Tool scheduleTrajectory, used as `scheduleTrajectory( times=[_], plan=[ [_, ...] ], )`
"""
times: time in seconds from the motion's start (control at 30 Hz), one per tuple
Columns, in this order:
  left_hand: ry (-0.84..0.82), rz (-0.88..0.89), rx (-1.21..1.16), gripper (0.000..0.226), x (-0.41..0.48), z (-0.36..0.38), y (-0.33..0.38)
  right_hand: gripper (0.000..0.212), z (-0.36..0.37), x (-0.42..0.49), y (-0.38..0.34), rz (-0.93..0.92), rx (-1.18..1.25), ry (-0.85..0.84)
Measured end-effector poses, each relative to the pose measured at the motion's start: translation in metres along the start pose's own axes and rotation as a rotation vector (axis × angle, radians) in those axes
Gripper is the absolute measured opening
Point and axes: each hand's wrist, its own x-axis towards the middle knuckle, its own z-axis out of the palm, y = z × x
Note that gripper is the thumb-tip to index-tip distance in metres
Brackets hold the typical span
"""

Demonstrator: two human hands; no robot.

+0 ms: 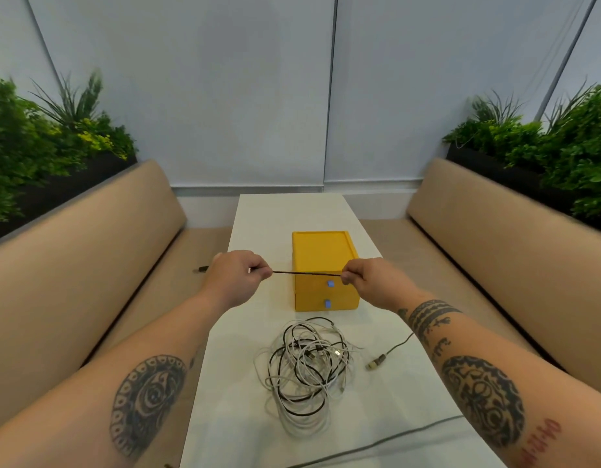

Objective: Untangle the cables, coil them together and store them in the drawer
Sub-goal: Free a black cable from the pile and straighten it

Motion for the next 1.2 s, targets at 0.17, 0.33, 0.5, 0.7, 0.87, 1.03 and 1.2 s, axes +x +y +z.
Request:
scheduleTrajectory(
  times=[0.17,0.33,0.5,0.7,0.87,1.03,1.2],
  plan=[
    [-0.105,-0.106,-0.077,0.032,0.006,-0.002,0.016,0.022,-0.012,0.008,-0.021,-0.07,0.014,0.084],
    [-0.2,0.015,-0.221,0.033,0.011,0.006,0.063,0.026,-0.02,0.013,-0.051,-0.19,-0.141,0.131],
    [-0.153,0.032,-0.157,0.029,0.021,-0.001,0.054,0.025,-0.035,0.004,-0.048,-0.162,-0.099,0.077],
    [-0.129,-0.049,-0.104,0.028,0.015,-0.016,0.016,0.025,-0.039,-0.014,-0.003,-0.07,-0.125,0.059],
    [-0.114,-0.118,-0.071,0.027,-0.003,-0.012,-0.007,0.026,-0.029,-0.027,0.017,-0.025,-0.15,0.023],
    [-0.126,-0.191,-0.026,0.027,-0.022,-0.011,-0.034,0.027,-0.017,-0.038,0.032,0.002,-0.181,-0.033],
    [-0.178,-0.283,-0.028,0.021,-0.042,-0.006,-0.067,0.032,0.004,-0.044,0.058,0.059,-0.183,-0.077]
  ],
)
